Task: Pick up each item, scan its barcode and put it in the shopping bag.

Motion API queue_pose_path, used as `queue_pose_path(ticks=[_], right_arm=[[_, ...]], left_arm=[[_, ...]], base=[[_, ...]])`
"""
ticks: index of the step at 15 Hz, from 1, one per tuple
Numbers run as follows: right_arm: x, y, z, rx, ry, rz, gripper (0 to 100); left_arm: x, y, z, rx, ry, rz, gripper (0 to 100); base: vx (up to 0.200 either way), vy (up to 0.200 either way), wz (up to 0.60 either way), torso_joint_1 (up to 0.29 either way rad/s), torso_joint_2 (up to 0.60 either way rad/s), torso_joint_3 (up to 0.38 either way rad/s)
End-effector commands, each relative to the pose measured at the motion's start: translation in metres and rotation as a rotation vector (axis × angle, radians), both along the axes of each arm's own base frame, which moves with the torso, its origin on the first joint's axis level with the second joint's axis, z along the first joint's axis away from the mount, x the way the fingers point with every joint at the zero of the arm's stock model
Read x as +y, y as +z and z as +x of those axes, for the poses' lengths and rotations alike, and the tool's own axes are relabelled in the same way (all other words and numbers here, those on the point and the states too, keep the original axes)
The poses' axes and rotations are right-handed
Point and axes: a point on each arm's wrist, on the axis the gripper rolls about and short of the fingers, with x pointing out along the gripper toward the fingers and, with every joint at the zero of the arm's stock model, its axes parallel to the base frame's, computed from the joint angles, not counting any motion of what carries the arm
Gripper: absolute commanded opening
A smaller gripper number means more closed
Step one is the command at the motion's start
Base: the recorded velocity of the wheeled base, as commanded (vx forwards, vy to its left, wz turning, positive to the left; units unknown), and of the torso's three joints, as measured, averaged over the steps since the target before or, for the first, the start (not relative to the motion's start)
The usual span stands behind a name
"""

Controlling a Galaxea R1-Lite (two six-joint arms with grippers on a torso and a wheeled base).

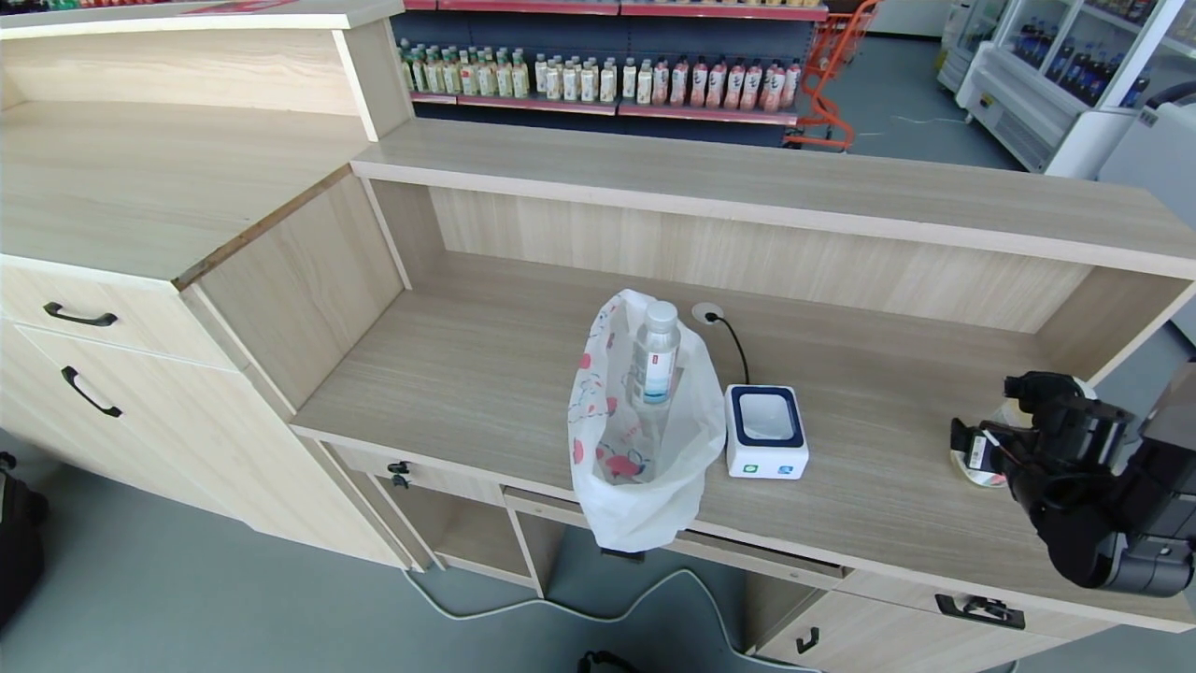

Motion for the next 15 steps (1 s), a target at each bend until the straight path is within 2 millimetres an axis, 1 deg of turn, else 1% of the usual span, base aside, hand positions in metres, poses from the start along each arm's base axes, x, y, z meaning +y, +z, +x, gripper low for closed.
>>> queue_pose_path(ticks=[1,3,4,5,10,15], right_arm=[[-0.001,-0.004,0.005,0.002,0.004,-0.005,100],[-0.002,-0.008,0.008,0.001,0.004,-0.008,100],[-0.002,-0.008,0.009,-0.002,0.004,-0.007,0],[-0.002,-0.009,0.010,-0.002,0.004,-0.009,0],[-0.006,0.004,0.029,-0.075,0.034,-0.048,0],[-0.007,0.008,0.033,-0.098,0.050,-0.062,0]], left_arm=[[0.000,0.000,0.000,0.000,0.000,0.000,100],[0.000,0.000,0.000,0.000,0.000,0.000,100],[0.000,0.000,0.000,0.000,0.000,0.000,100],[0.000,0.000,0.000,0.000,0.000,0.000,100],[0.000,0.000,0.000,0.000,0.000,0.000,100],[0.000,0.000,0.000,0.000,0.000,0.000,100]], base=[[0.000,0.000,0.00,0.000,0.00,0.000],[0.000,0.000,0.00,0.000,0.00,0.000],[0.000,0.000,0.00,0.000,0.00,0.000],[0.000,0.000,0.00,0.000,0.00,0.000],[0.000,0.000,0.00,0.000,0.00,0.000],[0.000,0.000,0.00,0.000,0.00,0.000]])
